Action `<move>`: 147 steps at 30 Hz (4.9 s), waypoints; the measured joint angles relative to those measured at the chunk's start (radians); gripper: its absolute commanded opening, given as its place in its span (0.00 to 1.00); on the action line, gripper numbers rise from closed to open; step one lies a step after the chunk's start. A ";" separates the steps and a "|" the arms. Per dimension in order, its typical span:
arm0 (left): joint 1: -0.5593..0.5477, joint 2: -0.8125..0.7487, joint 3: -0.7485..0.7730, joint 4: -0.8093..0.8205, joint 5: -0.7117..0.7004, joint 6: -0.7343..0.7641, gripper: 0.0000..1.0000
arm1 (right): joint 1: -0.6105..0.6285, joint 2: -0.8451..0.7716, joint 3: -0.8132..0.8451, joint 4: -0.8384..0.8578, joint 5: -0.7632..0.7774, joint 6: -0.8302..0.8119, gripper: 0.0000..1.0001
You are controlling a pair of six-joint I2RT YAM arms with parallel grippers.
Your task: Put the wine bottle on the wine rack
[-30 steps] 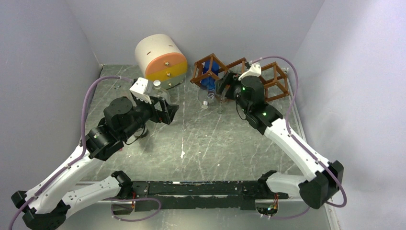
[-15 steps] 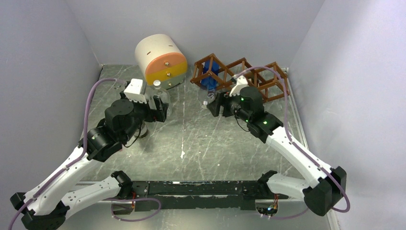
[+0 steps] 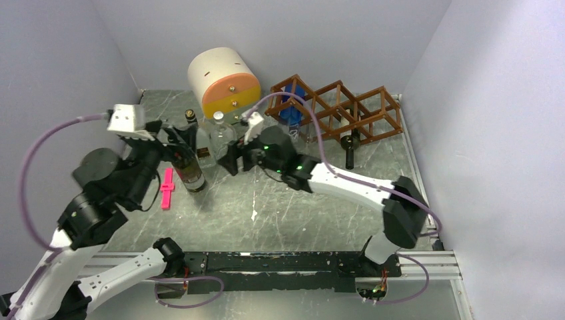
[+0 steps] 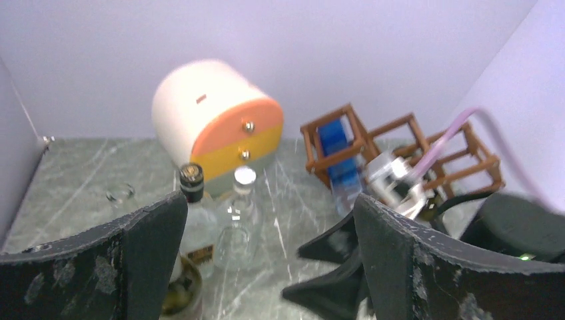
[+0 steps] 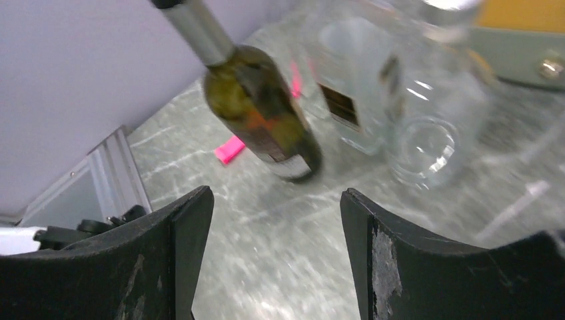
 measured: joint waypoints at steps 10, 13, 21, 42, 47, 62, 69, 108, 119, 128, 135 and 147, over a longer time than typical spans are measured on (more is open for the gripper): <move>0.000 -0.078 0.130 0.001 -0.014 0.071 0.98 | 0.145 0.338 0.352 0.145 0.105 -0.063 0.75; 0.000 -0.090 0.131 -0.003 -0.014 0.076 0.98 | 0.149 0.415 0.460 0.140 0.148 -0.080 0.73; 0.000 -0.094 0.131 -0.029 -0.015 0.077 0.98 | 0.157 0.588 0.672 0.083 0.183 -0.161 0.38; 0.000 -0.109 0.042 -0.072 -0.002 -0.007 0.96 | 0.201 0.185 0.219 0.073 0.348 -0.321 0.00; 0.000 -0.087 0.024 -0.108 0.027 -0.049 1.00 | 0.196 -0.018 0.070 0.060 0.430 -0.313 0.00; 0.000 -0.002 -0.377 0.059 0.493 -0.021 0.97 | 0.164 -0.309 -0.008 -0.115 0.602 -0.223 0.00; 0.000 0.019 -0.484 0.274 0.594 -0.001 0.99 | 0.138 -0.349 -0.004 -0.192 0.603 -0.184 0.00; 0.002 0.463 -0.737 1.260 1.070 0.192 0.07 | 0.066 -0.536 0.039 -0.341 0.348 -0.171 0.44; 0.001 0.468 -0.738 1.224 1.031 0.457 0.07 | 0.066 -0.579 0.152 -0.543 0.280 -0.057 0.85; 0.001 0.461 -0.738 1.227 0.930 0.790 0.07 | 0.066 -0.592 0.312 -0.750 0.329 -0.005 0.85; 0.001 0.461 -0.702 1.159 0.935 1.100 0.07 | 0.066 -0.592 0.354 -0.899 0.380 0.039 0.83; -0.006 0.529 -0.575 1.069 0.903 1.550 0.07 | 0.066 -0.568 0.264 -1.118 0.327 0.091 0.71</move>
